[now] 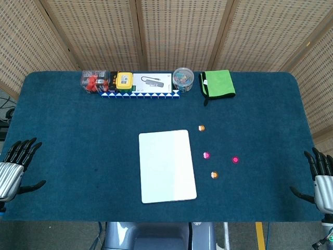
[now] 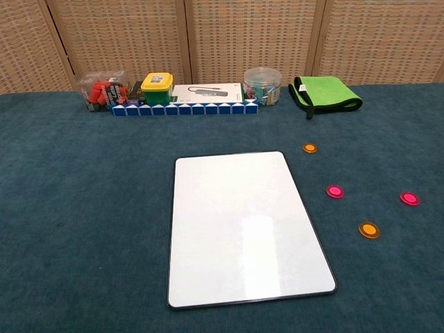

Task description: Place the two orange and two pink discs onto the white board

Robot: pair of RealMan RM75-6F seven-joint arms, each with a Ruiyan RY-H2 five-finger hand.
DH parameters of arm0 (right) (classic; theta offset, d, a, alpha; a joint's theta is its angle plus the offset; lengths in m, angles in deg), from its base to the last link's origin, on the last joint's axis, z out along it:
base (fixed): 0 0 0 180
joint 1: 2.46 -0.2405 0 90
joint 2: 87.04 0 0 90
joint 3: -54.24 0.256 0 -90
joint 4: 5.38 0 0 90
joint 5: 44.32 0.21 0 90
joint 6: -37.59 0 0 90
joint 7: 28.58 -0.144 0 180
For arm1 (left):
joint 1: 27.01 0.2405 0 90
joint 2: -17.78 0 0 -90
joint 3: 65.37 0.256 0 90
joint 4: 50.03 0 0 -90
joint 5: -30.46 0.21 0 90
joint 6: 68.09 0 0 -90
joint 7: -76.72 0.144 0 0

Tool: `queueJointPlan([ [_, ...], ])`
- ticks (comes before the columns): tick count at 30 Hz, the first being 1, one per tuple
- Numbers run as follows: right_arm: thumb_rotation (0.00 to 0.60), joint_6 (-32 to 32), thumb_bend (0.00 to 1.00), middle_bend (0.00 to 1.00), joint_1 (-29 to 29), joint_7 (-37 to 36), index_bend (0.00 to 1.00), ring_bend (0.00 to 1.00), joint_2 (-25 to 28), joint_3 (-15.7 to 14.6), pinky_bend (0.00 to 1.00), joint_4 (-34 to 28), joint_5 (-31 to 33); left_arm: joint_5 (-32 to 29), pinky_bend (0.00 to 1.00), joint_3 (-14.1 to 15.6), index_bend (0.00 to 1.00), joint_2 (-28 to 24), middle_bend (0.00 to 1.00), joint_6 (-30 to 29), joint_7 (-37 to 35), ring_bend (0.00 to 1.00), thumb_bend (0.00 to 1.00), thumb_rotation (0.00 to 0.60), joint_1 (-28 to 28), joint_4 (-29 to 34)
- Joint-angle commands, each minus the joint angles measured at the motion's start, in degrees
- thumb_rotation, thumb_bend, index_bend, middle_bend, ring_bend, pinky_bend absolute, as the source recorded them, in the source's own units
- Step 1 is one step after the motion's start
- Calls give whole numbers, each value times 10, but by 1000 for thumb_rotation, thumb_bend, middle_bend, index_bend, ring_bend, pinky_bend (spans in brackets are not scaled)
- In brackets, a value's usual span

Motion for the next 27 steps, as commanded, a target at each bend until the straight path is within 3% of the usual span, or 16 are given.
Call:
queueJointPlan([
  [1,600,0,0,0,0,0,0,0,0,0,0,0,0,0,0,0,0,0,0,-1,-1,0,0,600,1,1],
  [10,600,16,0,0,-9,-6,0,0,1,5,0,-7,6,1,0,-1,0,3,0,-5,-3,0,0,600,2,-3],
  [15,600,42,2,0,-46,10,28,0,-17,22,0,4,1,1,0,-2,0,4,0,-4,-8,0,0,600,1,-5],
  [22,600,173,147,0,-150,11,228,0,-36,60,0,22,26,-1,0,-2,0,4,0,3,-10,0,0,600,-2,-4],
  [27,600,304,228,0,-240,36,280,0,-62,91,0,53,80,-5,0,-3,0,4,0,8,-9,0,0,600,-4,-2],
])
